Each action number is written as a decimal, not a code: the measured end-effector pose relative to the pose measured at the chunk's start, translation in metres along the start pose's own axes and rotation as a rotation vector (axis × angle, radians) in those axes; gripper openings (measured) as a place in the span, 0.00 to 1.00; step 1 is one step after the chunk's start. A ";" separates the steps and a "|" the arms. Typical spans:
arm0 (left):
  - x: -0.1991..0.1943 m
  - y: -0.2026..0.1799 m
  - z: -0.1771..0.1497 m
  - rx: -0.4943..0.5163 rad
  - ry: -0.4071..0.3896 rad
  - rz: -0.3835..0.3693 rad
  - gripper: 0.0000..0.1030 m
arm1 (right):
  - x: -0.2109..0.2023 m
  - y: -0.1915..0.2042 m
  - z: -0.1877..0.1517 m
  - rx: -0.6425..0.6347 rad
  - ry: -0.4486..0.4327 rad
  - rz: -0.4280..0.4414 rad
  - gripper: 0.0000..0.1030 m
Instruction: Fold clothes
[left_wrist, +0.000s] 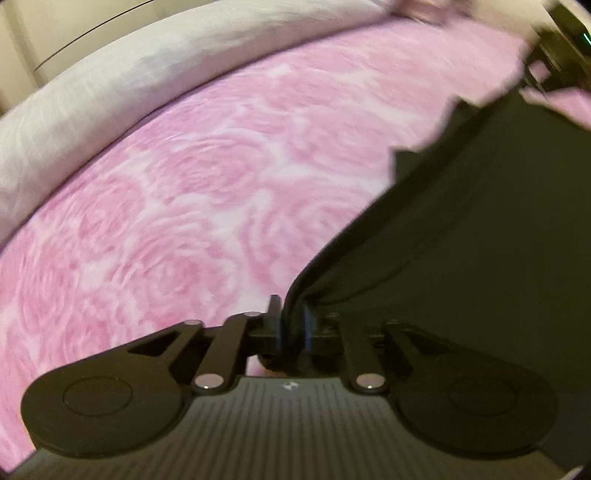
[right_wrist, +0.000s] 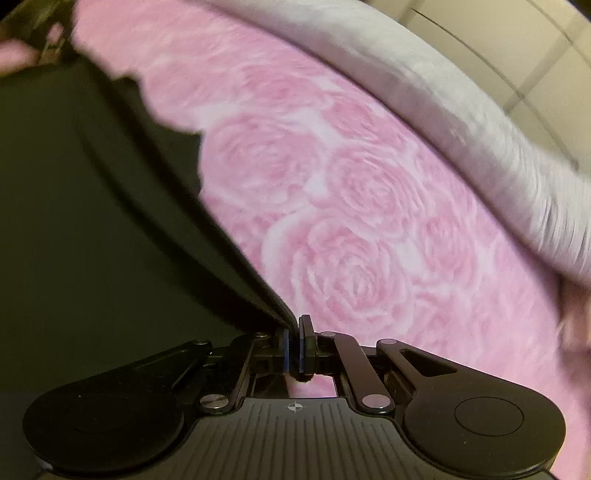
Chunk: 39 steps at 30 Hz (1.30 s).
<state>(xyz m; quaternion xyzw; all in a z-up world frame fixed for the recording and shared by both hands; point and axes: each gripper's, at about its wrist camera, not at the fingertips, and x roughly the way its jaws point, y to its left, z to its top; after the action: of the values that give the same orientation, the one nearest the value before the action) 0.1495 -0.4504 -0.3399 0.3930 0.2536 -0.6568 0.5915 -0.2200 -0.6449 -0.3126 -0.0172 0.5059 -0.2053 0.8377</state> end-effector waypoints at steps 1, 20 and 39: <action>0.001 0.006 0.001 -0.044 -0.009 0.024 0.20 | 0.001 -0.008 0.002 0.069 0.003 0.022 0.07; -0.077 -0.039 -0.038 -0.150 -0.084 0.041 0.18 | -0.065 0.026 -0.020 0.430 -0.087 0.050 0.41; -0.147 -0.128 -0.122 -0.063 -0.063 0.180 0.32 | -0.168 0.165 -0.152 0.412 -0.115 -0.055 0.49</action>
<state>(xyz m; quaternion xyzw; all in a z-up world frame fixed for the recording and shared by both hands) 0.0492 -0.2461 -0.3057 0.3744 0.2189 -0.6047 0.6680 -0.3639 -0.4059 -0.2842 0.1289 0.4040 -0.3255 0.8451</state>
